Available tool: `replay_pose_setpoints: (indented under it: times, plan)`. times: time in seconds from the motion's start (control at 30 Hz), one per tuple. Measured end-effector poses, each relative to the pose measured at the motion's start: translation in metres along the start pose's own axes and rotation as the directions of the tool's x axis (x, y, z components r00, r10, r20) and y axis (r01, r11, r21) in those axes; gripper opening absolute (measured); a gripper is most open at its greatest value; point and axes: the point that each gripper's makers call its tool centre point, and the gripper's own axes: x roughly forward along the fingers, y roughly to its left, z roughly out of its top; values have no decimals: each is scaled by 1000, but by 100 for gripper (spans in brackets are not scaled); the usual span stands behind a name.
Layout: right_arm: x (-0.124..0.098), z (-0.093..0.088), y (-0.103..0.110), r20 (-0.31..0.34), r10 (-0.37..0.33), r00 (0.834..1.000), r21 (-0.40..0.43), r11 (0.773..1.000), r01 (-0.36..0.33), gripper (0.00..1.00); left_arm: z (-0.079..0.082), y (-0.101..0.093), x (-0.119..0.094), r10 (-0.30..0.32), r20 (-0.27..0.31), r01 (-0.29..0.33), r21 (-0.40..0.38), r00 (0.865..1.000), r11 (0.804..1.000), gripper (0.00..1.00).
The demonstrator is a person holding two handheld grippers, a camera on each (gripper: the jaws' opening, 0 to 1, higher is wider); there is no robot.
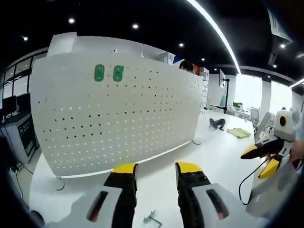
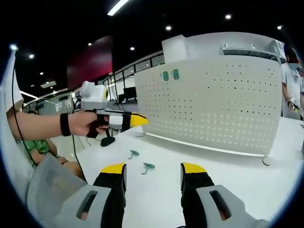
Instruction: Insert the hook assembly into the mounting plate slot until the hook locks in place.
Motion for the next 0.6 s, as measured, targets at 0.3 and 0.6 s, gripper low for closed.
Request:
replay_pose_setpoints:
  times: [0.3, 0.6]
  plan:
    - [-1, -3, 2, -6, 8, 1000, -2, 1000, -8, 47, -27, 1, -5, -18, -69, 17, -14, 997, 1000, 37]
    - [-3, -2, 0, -6, 5, 1000, -6, 1000, -5, 50, -65, 3, -15, -21, -158, 19, -16, 987, 1000, 39]
